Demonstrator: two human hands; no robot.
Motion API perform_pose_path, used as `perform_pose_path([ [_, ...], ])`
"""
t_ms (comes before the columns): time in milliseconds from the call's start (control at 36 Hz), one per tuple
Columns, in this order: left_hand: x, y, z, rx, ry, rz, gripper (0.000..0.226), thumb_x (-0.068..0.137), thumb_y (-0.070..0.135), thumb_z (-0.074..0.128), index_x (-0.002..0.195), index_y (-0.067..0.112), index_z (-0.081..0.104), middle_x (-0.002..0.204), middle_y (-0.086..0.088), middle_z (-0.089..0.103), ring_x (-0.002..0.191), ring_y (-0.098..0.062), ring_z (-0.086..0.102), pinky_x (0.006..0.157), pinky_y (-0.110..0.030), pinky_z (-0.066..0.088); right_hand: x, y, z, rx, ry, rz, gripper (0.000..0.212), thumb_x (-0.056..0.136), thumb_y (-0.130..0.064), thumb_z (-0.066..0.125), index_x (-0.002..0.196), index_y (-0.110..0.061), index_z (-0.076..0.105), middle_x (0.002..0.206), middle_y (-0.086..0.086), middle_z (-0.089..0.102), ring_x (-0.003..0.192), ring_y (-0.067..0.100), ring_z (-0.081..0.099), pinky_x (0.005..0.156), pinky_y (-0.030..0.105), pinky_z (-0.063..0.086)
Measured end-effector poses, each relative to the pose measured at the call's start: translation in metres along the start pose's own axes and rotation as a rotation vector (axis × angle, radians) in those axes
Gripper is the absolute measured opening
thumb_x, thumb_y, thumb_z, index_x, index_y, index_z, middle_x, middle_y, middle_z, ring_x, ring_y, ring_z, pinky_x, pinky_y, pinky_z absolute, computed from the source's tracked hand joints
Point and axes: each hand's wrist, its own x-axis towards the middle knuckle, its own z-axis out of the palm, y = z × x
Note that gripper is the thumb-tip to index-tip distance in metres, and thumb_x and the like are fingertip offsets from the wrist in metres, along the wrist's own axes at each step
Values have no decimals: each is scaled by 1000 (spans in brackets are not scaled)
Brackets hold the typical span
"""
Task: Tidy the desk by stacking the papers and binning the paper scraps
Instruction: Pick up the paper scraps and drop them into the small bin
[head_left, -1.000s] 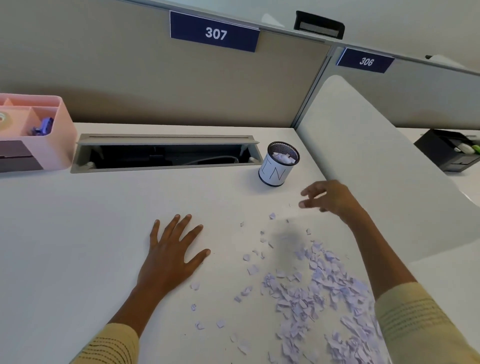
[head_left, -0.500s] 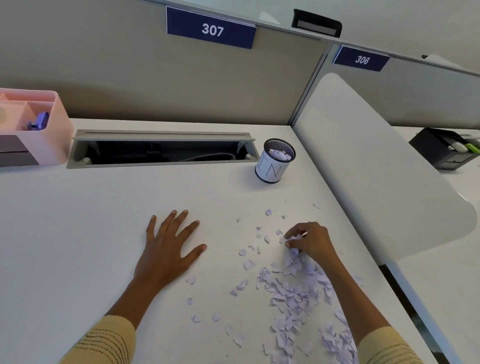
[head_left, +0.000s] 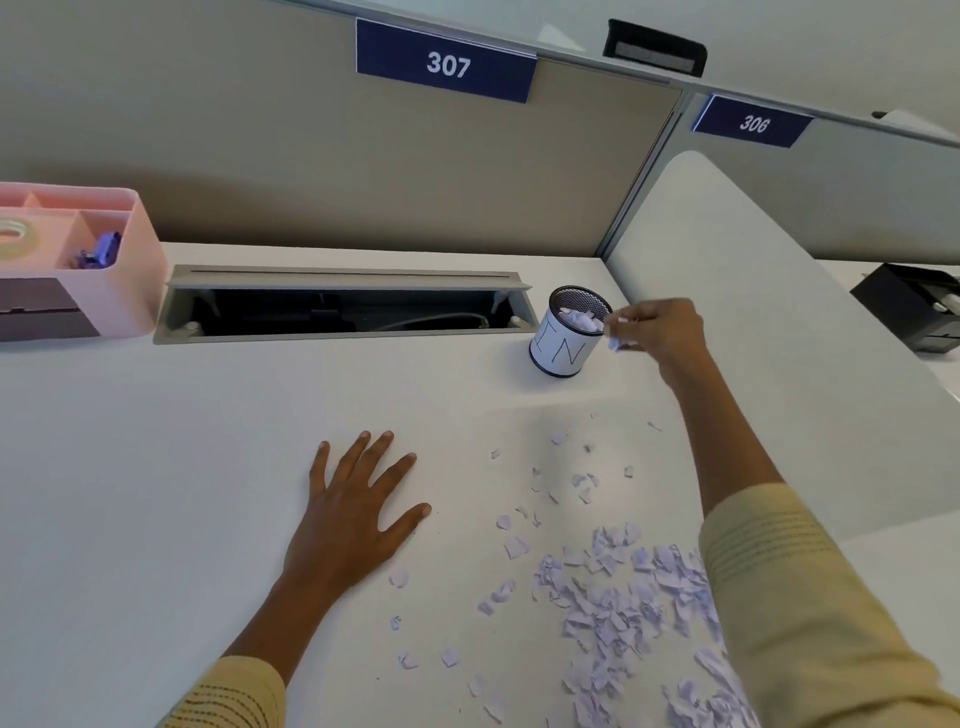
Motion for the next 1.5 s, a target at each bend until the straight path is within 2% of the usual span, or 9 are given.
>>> perform_pose_path([
  [139, 0, 0, 0, -9, -5, -2, 66, 89, 69, 29, 134, 28, 54, 149, -2, 42, 140, -23, 35, 112, -58, 19, 35, -12, 10, -88, 35, 6, 18, 66, 7, 67, 82, 5, 74, 48, -3, 64, 56, 20, 59, 68, 32, 60],
  [222, 0, 0, 0, -13, -3, 1, 67, 89, 70, 28, 134, 28, 54, 149, -2, 42, 140, -23, 35, 112, -58, 19, 53, -10, 20, -191, 42, 42, 15, 67, 0, 70, 82, 1, 75, 71, 17, 69, 68, 27, 63, 81, 44, 57],
  [278, 0, 0, 0, -12, -2, 2, 67, 90, 70, 27, 134, 28, 54, 149, -2, 42, 140, -23, 35, 112, -58, 20, 57, -9, 24, -249, 45, 63, 18, 71, -8, 75, 88, -2, 76, 79, 16, 67, 77, 25, 63, 87, 38, 54],
  [472, 0, -1, 1, -1, -2, 2, 66, 89, 69, 29, 134, 28, 54, 149, -3, 42, 140, -23, 35, 112, -58, 19, 37, -15, 8, -197, -50, 36, 9, 69, -20, 79, 77, -19, 75, 88, 11, 72, 87, 26, 69, 84, 39, 57],
  [694, -1, 0, -1, 2, -15, -4, 68, 89, 70, 26, 134, 28, 54, 149, -3, 41, 140, -23, 33, 113, -57, 17, -44, 26, -27, -148, -148, 100, 23, 73, -10, 80, 92, -2, 72, 87, 16, 71, 73, 18, 62, 65, 25, 58],
  [889, 0, 0, -3, -10, -19, 1, 70, 88, 70, 24, 135, 27, 53, 150, -3, 40, 141, -24, 31, 115, -57, 14, -122, 87, -26, -626, -530, 307, 73, 43, -57, 87, 106, -35, 59, 107, 1, 56, 95, 15, 54, 75, 23, 41],
  [1028, 0, 1, -4, -21, -15, -4, 71, 88, 70, 24, 136, 27, 52, 151, -3, 39, 142, -24, 29, 115, -57, 11, -153, 104, -5, -628, -483, 240, 95, 34, -54, 91, 116, -41, 44, 112, 1, 37, 105, 21, 45, 90, 37, 46],
  [1278, 0, 0, -3, -24, -9, -8, 71, 88, 71, 23, 136, 28, 52, 151, -2, 39, 142, -23, 30, 116, -56, 11, -151, 90, 31, -414, -392, 152, 22, 67, -6, 81, 82, -20, 74, 83, 0, 62, 68, 12, 62, 61, 15, 52],
  [1500, 0, 1, -2, -19, 14, 8, 68, 88, 68, 29, 133, 25, 55, 148, -4, 42, 140, -25, 34, 114, -58, 16, -121, 73, 17, -187, -312, 136, 13, 70, 7, 74, 80, -2, 75, 70, 10, 69, 47, 8, 62, 53, 15, 52],
])
